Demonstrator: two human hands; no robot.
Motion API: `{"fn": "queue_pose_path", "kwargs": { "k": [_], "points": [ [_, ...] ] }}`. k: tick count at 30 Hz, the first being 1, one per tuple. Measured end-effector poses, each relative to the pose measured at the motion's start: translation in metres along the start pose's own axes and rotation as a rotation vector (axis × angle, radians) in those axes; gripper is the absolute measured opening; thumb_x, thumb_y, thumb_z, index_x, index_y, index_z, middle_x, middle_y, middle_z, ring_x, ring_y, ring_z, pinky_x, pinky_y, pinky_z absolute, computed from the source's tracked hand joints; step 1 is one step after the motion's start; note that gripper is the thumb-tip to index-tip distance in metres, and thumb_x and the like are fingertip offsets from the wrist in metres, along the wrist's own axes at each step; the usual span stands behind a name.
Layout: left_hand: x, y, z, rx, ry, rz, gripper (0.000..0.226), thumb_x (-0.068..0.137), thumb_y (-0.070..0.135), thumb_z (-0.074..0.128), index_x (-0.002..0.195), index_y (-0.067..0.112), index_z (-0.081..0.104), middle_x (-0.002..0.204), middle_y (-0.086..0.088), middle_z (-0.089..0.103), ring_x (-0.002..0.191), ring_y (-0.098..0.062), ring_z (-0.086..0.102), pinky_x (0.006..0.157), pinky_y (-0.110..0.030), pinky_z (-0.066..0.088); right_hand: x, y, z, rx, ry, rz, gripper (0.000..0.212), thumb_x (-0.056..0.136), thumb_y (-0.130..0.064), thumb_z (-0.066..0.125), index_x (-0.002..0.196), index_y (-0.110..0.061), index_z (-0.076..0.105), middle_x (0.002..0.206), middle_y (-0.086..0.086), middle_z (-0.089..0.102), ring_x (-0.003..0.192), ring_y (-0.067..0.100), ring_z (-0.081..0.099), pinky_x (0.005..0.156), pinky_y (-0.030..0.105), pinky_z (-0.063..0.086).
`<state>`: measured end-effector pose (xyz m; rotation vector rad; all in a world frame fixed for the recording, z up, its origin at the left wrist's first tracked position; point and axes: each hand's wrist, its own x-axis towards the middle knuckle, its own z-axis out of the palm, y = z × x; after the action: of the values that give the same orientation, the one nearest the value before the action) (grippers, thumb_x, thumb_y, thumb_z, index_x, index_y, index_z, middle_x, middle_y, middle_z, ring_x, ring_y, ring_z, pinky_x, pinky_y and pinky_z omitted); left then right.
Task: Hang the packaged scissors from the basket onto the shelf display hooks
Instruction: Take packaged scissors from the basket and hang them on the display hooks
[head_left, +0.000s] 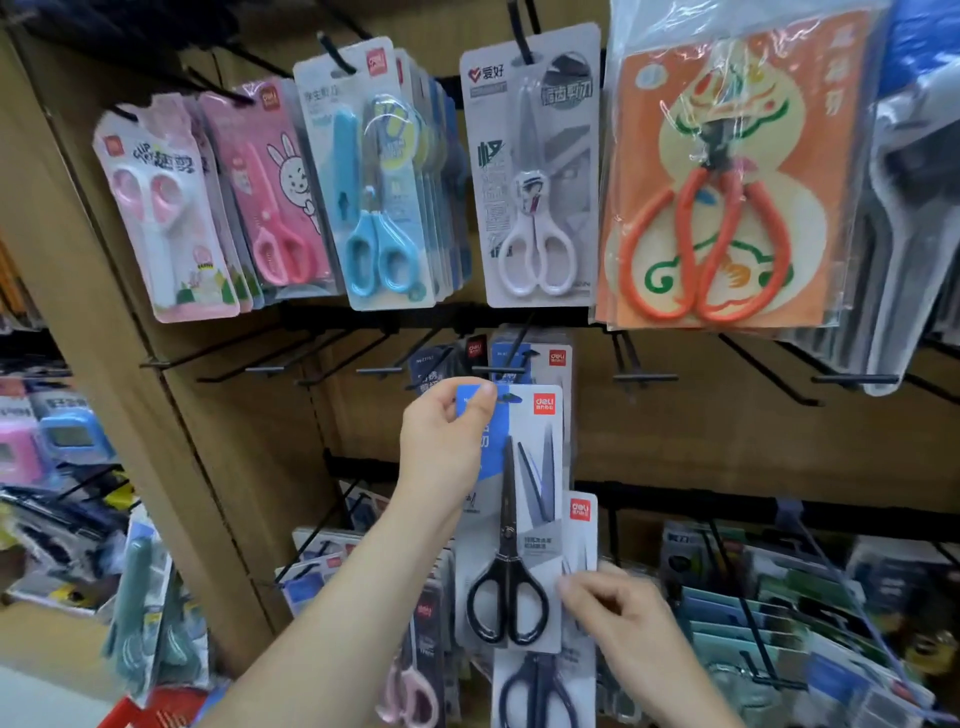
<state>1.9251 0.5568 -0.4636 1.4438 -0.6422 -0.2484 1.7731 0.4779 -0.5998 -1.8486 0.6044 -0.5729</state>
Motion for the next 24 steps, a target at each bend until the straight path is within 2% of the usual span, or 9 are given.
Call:
{"fn": "queue_pose_path", "kwargs": {
  "k": [2, 4, 6, 10, 12, 14, 17, 19, 24],
  "points": [
    [0.002, -0.002, 0.003, -0.005, 0.004, -0.014, 0.014, 0.098, 0.026, 0.061, 0.091, 0.019, 0.071, 0.095, -0.018, 0.074, 0.092, -0.039, 0.071, 0.083, -0.059, 0.055, 0.001, 0.004, 0.003, -0.041, -0.006, -0.001, 0.018, 0.091, -0.026, 0.068, 0.075, -0.023, 0.075, 0.081, 0.006, 0.063, 0.077, 0.007, 0.058, 0.077, 0.019, 0.041],
    [0.008, -0.004, 0.006, -0.012, -0.004, -0.028, 0.015, 0.098, 0.025, 0.061, 0.092, 0.017, 0.071, 0.096, -0.017, 0.075, 0.093, -0.041, 0.07, 0.082, -0.056, 0.056, 0.003, 0.008, 0.004, -0.085, -0.002, 0.006, 0.016, 0.091, -0.024, 0.067, 0.079, -0.016, 0.073, 0.089, 0.015, 0.061, 0.076, 0.012, 0.056, 0.073, 0.018, 0.039],
    [0.013, -0.006, 0.007, -0.003, -0.021, -0.028, 0.015, 0.099, 0.026, 0.06, 0.092, 0.017, 0.07, 0.096, -0.017, 0.075, 0.087, -0.038, 0.07, 0.081, -0.052, 0.057, 0.007, 0.011, 0.005, -0.1, 0.009, 0.012, 0.018, 0.091, -0.023, 0.067, 0.082, -0.007, 0.069, 0.087, 0.015, 0.058, 0.077, 0.015, 0.055, 0.072, 0.021, 0.038],
    [0.025, -0.01, 0.011, 0.011, -0.051, 0.0, 0.018, 0.101, 0.023, 0.056, 0.085, 0.018, 0.064, 0.086, -0.005, 0.071, 0.081, -0.022, 0.064, 0.071, -0.028, 0.053, 0.011, 0.011, 0.01, -0.144, -0.005, 0.045, 0.027, 0.092, -0.022, 0.064, 0.075, -0.001, 0.062, 0.073, 0.004, 0.051, 0.068, 0.01, 0.046, 0.065, 0.025, 0.035],
    [0.03, -0.014, 0.01, -0.028, -0.073, -0.042, 0.014, 0.102, 0.023, 0.054, 0.092, 0.019, 0.064, 0.095, -0.011, 0.072, 0.091, -0.031, 0.068, 0.084, -0.035, 0.056, 0.012, 0.016, 0.013, -0.139, 0.063, 0.04, 0.029, 0.092, -0.02, 0.064, 0.071, -0.001, 0.059, 0.07, 0.007, 0.052, 0.066, 0.011, 0.047, 0.066, 0.028, 0.038],
    [0.029, -0.022, 0.002, -0.051, -0.108, -0.085, 0.011, 0.1, 0.015, 0.055, 0.103, 0.023, 0.062, 0.106, -0.011, 0.072, 0.104, -0.035, 0.068, 0.095, -0.048, 0.054, 0.014, 0.019, 0.016, -0.088, 0.12, 0.044, 0.022, 0.093, -0.018, 0.064, 0.075, -0.005, 0.067, 0.077, 0.002, 0.064, 0.075, 0.014, 0.06, 0.076, 0.031, 0.049],
    [0.011, -0.045, -0.012, 0.038, -0.187, -0.142, 0.028, 0.096, -0.004, 0.052, 0.108, 0.021, 0.054, 0.088, 0.0, 0.073, 0.085, -0.021, 0.071, 0.082, -0.045, 0.056, 0.02, 0.02, 0.017, -0.062, 0.146, 0.053, 0.017, 0.093, -0.017, 0.064, 0.08, -0.009, 0.072, 0.088, 0.001, 0.069, 0.088, 0.02, 0.066, 0.087, 0.039, 0.054],
    [-0.002, -0.063, -0.018, 0.047, -0.224, -0.182, 0.031, 0.095, -0.009, 0.051, 0.107, 0.019, 0.048, 0.078, -0.001, 0.073, 0.072, -0.016, 0.069, 0.072, -0.042, 0.056, 0.023, 0.016, 0.018, -0.025, 0.134, 0.068, 0.016, 0.093, -0.018, 0.064, 0.082, -0.015, 0.075, 0.091, -0.005, 0.069, 0.09, 0.015, 0.066, 0.088, 0.041, 0.054],
    [0.006, -0.082, -0.014, 0.178, -0.081, -0.019, 0.045, 0.091, -0.008, 0.057, 0.093, 0.035, 0.045, 0.069, -0.013, 0.062, 0.063, -0.022, 0.053, 0.061, -0.036, 0.044, 0.028, 0.008, 0.019, 0.078, 0.173, 0.11, 0.016, 0.092, -0.019, 0.067, 0.08, -0.021, 0.077, 0.092, -0.007, 0.072, 0.092, 0.013, 0.067, 0.088, 0.037, 0.055]
  ]
}}
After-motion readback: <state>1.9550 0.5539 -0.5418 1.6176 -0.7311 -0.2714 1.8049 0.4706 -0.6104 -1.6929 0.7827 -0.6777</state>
